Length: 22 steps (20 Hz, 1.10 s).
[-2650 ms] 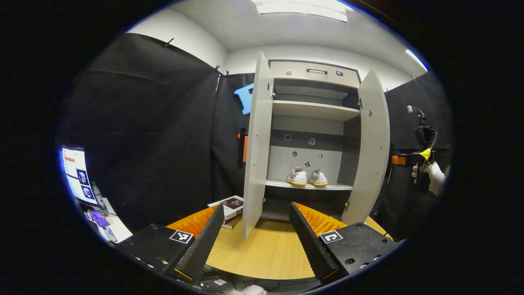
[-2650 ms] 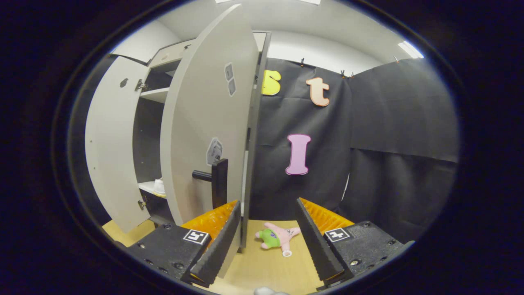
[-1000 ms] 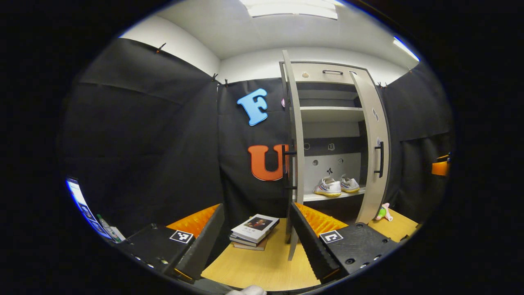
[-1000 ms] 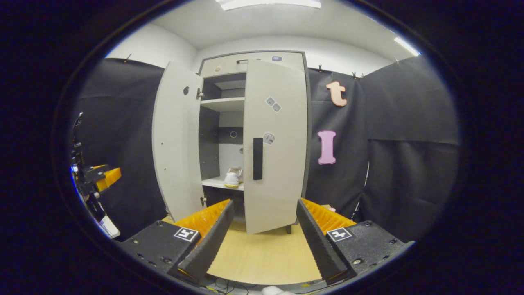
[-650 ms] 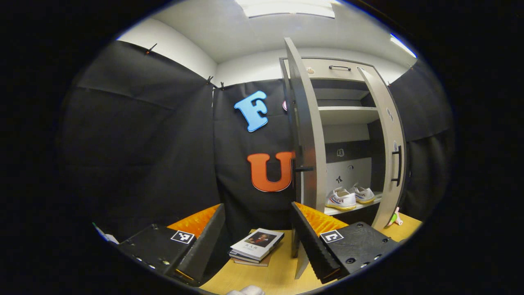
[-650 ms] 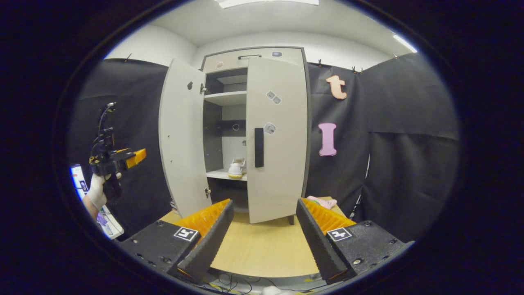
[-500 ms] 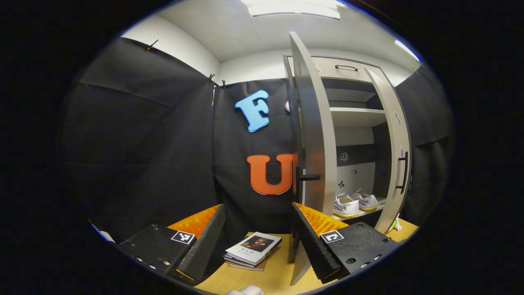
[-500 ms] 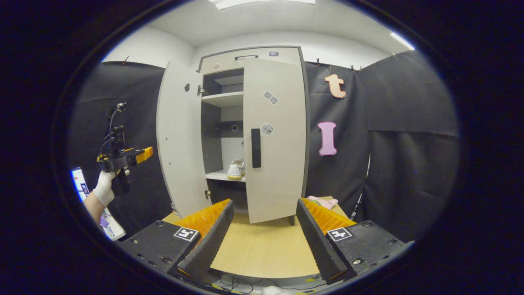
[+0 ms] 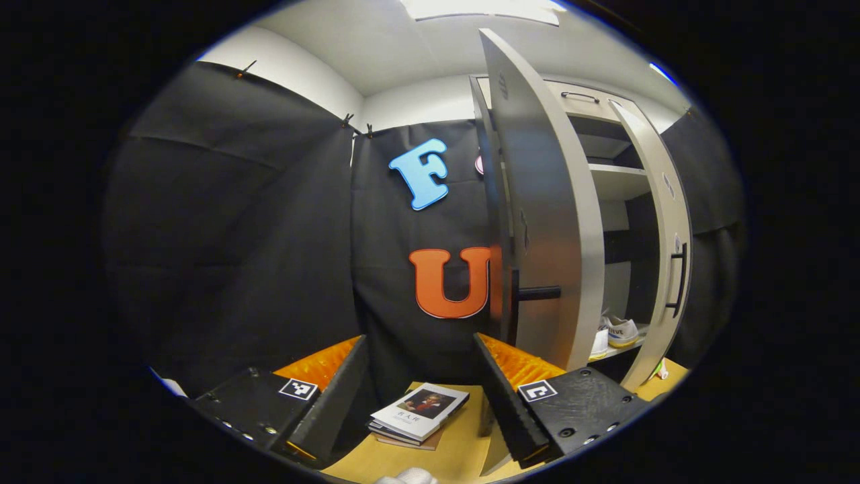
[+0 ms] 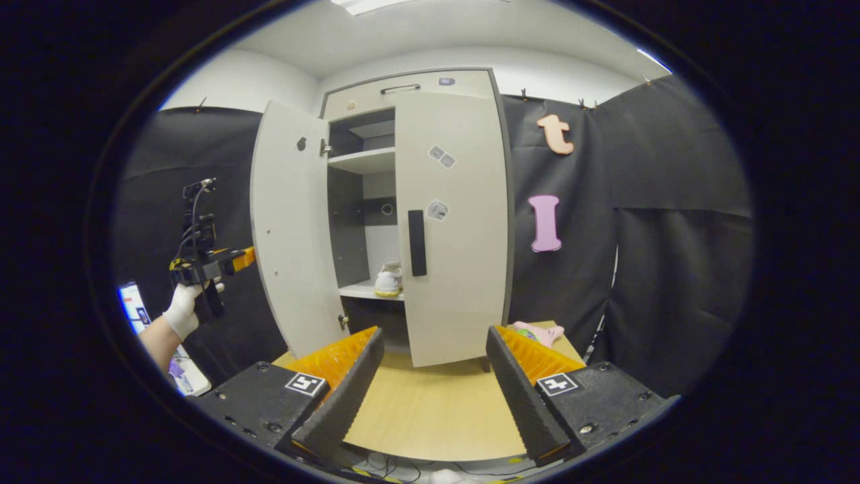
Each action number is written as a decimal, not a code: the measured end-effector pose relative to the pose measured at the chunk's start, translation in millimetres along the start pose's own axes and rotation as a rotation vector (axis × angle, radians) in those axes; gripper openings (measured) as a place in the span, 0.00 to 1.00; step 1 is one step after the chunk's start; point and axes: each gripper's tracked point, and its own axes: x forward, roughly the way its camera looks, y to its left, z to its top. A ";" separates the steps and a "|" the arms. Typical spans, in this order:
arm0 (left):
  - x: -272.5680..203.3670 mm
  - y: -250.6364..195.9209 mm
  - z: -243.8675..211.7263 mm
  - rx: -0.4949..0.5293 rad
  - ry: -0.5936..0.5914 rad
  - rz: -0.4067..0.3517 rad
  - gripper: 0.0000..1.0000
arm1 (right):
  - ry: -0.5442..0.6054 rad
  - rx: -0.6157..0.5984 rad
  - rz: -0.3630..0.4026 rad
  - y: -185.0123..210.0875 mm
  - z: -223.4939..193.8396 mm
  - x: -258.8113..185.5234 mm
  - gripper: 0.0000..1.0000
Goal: Grab one shoe with the right hand and put it into the shoe cabinet, grab the other shoe with the left hand and put it into the shoe cabinet; then close the right door with the right hand and the left door with the left hand.
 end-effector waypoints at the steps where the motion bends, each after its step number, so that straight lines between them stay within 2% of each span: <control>1: 0.3 -1.8 1.1 0.004 -0.004 -0.005 0.90 | -0.002 -0.006 0.010 2.3 2.2 1.0 0.99; 2: -2.5 -6.1 1.1 -0.004 -0.002 -0.014 0.77 | -0.002 -0.012 0.019 5.6 2.8 2.0 0.99; 3: -5.4 -13.3 1.9 -0.018 -0.004 -0.025 0.90 | -0.001 -0.017 0.028 7.8 3.3 2.6 0.99; 9: -16.4 -67.1 7.6 -0.024 -0.019 -0.107 0.90 | 0.010 -0.036 0.057 13.3 4.2 4.5 0.99; 16: -12.1 -141.0 7.9 -0.078 -0.016 -0.217 0.90 | 0.026 -0.030 0.036 -4.7 0.8 10.8 1.00; 22: -1.6 -184.5 26.0 -0.095 -0.035 -0.248 0.97 | 0.017 -0.029 0.011 -22.0 3.0 15.5 0.99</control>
